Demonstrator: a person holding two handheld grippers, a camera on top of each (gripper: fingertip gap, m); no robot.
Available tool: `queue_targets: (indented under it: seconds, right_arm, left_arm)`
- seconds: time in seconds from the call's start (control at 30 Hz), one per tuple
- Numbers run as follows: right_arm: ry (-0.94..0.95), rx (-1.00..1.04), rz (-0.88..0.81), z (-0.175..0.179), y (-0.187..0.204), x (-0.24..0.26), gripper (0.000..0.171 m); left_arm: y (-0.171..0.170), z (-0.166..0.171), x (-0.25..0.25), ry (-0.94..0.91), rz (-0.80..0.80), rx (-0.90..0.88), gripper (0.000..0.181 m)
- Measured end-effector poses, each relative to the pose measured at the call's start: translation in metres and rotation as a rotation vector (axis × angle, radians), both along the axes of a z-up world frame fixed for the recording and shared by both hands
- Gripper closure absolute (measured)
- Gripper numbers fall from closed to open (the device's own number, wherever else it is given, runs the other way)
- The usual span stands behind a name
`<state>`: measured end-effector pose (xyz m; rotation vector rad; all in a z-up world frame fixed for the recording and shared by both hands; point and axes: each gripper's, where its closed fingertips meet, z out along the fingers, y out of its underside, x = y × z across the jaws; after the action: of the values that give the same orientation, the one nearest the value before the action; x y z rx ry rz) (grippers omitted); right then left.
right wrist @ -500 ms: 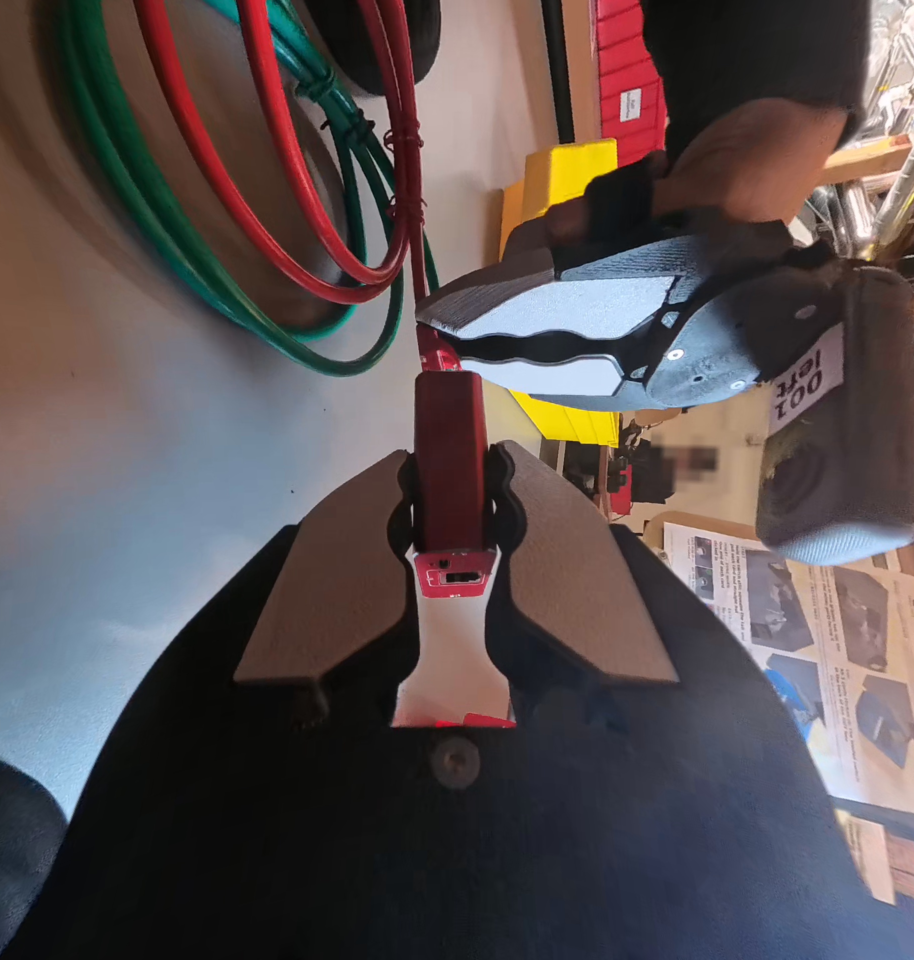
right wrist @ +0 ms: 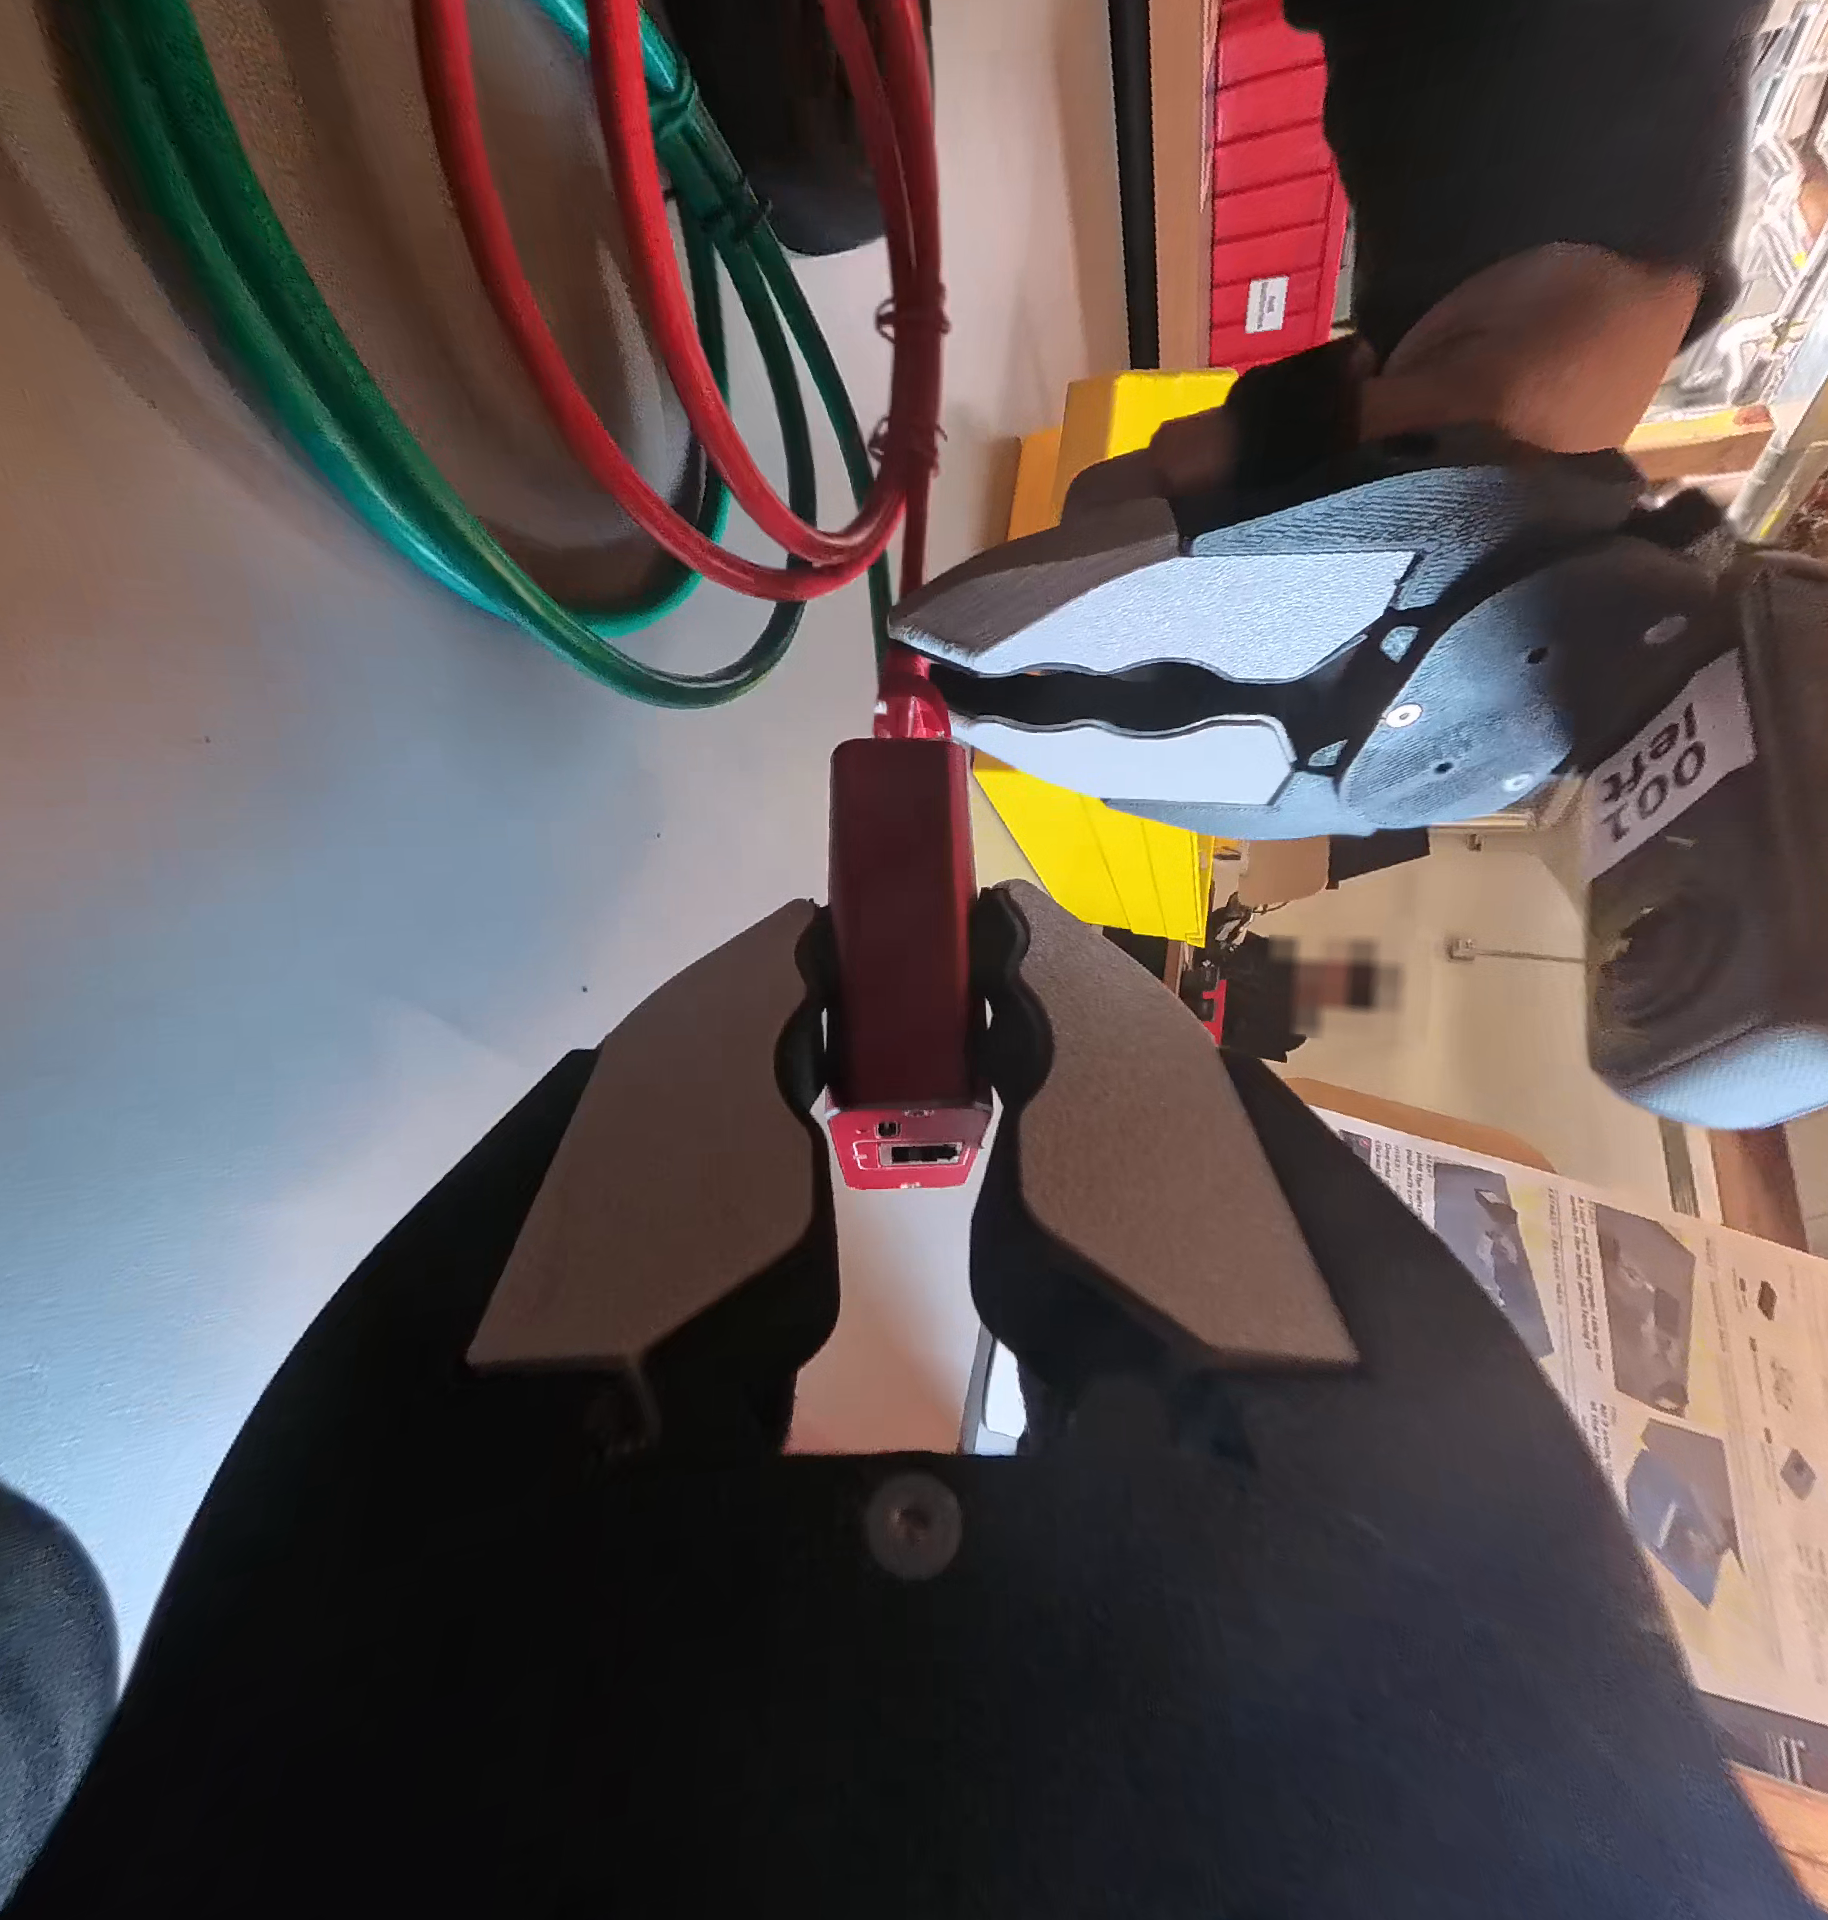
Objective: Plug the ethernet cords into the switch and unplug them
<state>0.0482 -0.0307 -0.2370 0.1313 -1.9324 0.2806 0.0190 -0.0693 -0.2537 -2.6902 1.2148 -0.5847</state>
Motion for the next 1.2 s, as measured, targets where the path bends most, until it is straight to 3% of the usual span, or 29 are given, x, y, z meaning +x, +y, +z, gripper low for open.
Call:
queue_targets:
  seconds: [0.27,0.47,0.77,0.83,0.9,1.07,1.2]
  right_arm:
    - [0.025,-0.027,-0.020,-0.003,-0.002,0.002,0.145]
    - [0.080,-0.082,-0.071,0.004,0.006,0.001,0.145]
    - [0.018,-0.021,0.025,-0.001,-0.017,0.006,0.145]
    - [-0.012,-0.045,0.097,-0.002,-0.038,0.011,0.149]
    - [-0.025,-0.028,0.108,-0.004,-0.046,0.009,0.152]
    - [0.017,-0.063,-0.023,0.009,-0.016,-0.003,0.151]
    - [0.003,-0.077,-0.200,-0.003,0.017,-0.011,0.138]
  left_arm:
    - [0.007,0.001,-0.004,-0.063,0.146,-0.020,0.172]
    - [0.012,0.010,0.005,-0.255,0.265,-0.034,0.173]
    - [0.015,-0.002,0.007,-0.179,0.208,0.086,0.173]
    - [0.019,0.006,0.017,-0.267,0.231,0.110,0.173]
    - [0.013,-0.003,0.014,-0.168,0.154,0.127,0.172]
    - [0.019,0.013,0.004,-0.263,0.235,0.164,0.172]
    - [0.015,0.003,-0.001,-0.320,0.289,0.112,0.172]
